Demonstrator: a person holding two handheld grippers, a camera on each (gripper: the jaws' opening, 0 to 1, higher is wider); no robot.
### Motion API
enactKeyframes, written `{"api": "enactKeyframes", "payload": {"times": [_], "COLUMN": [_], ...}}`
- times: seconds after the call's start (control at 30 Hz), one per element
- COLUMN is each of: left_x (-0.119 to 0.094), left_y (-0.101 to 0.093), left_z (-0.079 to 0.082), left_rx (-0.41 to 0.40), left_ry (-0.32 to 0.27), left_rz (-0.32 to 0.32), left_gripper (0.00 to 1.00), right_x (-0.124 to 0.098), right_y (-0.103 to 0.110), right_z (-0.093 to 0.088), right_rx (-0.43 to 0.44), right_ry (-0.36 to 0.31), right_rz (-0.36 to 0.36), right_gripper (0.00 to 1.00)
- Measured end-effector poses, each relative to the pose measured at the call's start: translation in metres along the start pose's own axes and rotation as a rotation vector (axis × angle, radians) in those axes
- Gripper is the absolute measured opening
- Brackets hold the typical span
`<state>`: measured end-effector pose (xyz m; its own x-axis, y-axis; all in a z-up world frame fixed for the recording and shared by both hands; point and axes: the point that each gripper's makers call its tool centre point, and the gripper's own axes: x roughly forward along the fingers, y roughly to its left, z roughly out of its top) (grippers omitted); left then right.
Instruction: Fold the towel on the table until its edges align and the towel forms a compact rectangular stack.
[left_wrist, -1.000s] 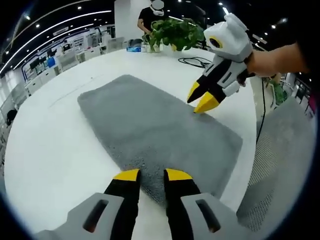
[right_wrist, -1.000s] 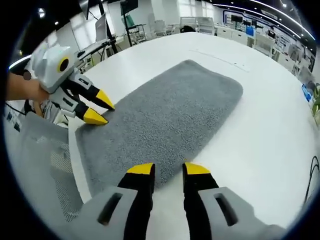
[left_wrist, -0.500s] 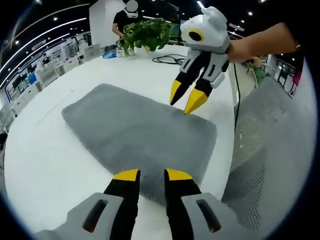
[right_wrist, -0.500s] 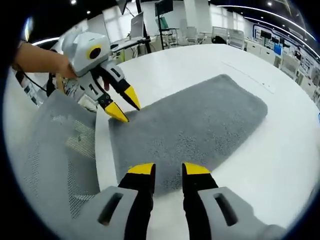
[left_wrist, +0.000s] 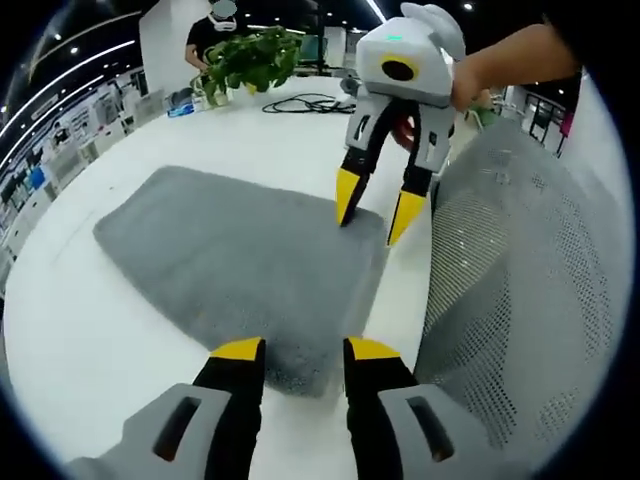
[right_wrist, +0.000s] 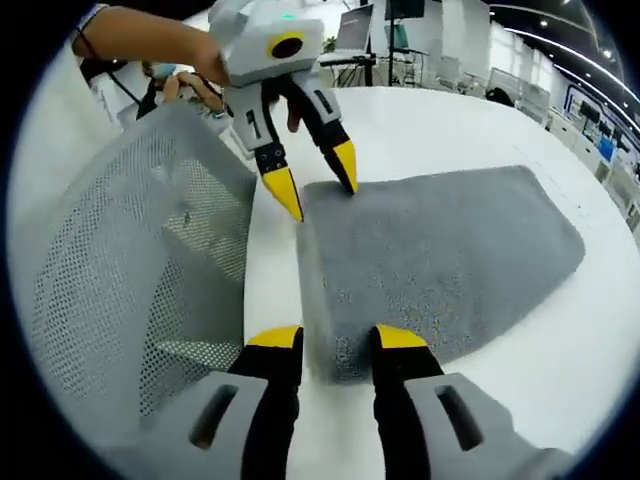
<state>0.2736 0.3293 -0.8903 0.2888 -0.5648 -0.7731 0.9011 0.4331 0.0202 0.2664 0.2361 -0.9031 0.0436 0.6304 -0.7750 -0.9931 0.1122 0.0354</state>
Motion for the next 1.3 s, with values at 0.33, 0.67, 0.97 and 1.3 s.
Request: {"api": "enactKeyframes", "payload": {"times": [0.33,0.67,0.97,1.3], "left_x": [0.012,0.016,0.018,0.016], "left_y": [0.001,0.01,0.011,-0.008], "left_z": [-0.015,-0.014,-0.012,-0.014], "left_rx": [0.132,0.128,0.114,0.107], "left_ry": [0.063,0.059,0.126,0.131], "left_rz": [0.036,0.074,0.089,0.012], "left_gripper": [0.38,0.27,0.16,0.09], "right_x": [0.006,0.01,0.012,0.007], "right_y": [-0.005,-0.014,-0.022,-0.002], "right_z": [-0.01,-0.01,-0.011,-0.018], "right_rx": [-0.105,-0.14,-0.09,-0.005], "right_ry": [0.047,0.063,0.08,0.073], "right_rz": [-0.093,-0.143,-0.174,-0.09], "right_gripper": [0.34,0.23,0.06,0.05]}}
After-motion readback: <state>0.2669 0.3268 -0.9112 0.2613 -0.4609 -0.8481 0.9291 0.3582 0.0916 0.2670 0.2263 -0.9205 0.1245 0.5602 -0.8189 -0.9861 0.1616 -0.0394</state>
